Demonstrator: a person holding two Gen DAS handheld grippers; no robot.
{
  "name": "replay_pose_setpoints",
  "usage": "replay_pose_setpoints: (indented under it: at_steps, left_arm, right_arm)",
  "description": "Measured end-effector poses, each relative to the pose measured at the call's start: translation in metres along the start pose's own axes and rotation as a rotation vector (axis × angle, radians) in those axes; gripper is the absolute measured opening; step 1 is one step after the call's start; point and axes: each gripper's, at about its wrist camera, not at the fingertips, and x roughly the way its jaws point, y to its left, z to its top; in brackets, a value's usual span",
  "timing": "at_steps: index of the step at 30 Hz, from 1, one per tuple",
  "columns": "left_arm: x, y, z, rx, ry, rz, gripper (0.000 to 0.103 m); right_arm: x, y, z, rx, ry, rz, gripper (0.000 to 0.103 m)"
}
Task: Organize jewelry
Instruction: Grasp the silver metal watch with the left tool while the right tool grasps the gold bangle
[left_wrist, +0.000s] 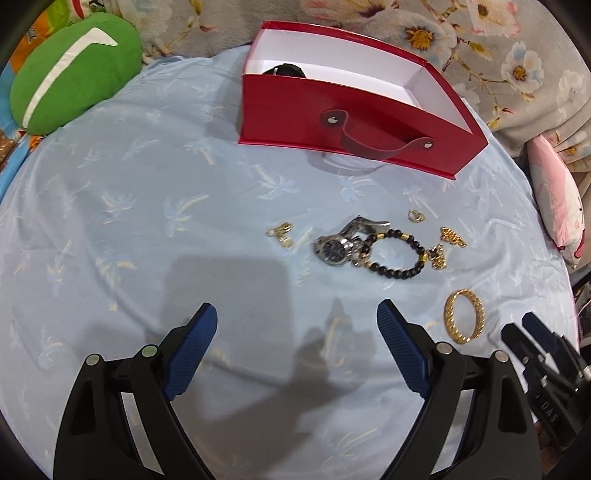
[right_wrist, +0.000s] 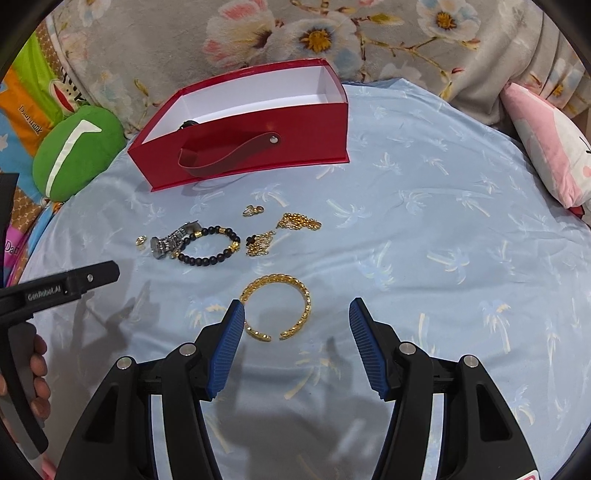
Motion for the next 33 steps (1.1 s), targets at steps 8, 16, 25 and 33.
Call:
replay_pose_setpoints:
  at_steps: [8,16,25,33]
  left_arm:
    - [0.022,-0.023,0.014,0.042,0.023,-0.037,0.081]
    - [0.044,-0.028,0.026,0.053,0.055,-0.03,0.069]
    - [0.058,-0.028,0.034,0.035,0.081,-0.051,0.031]
    - [0.047,-0.025,0.031,0.037,0.064,-0.102,0.011]
  right_arm:
    - [0.004,-0.009,0.001,0.02,0.01,-0.012,0.058]
    - [0.011,-0.012,0.003,0.026,0.018,-0.005,0.058]
    - [0.017,-0.014,0.004,0.033,0.024,0.001,0.058]
    - [0.032,-0.015,0.004,0.042,0.05,0.008,0.058]
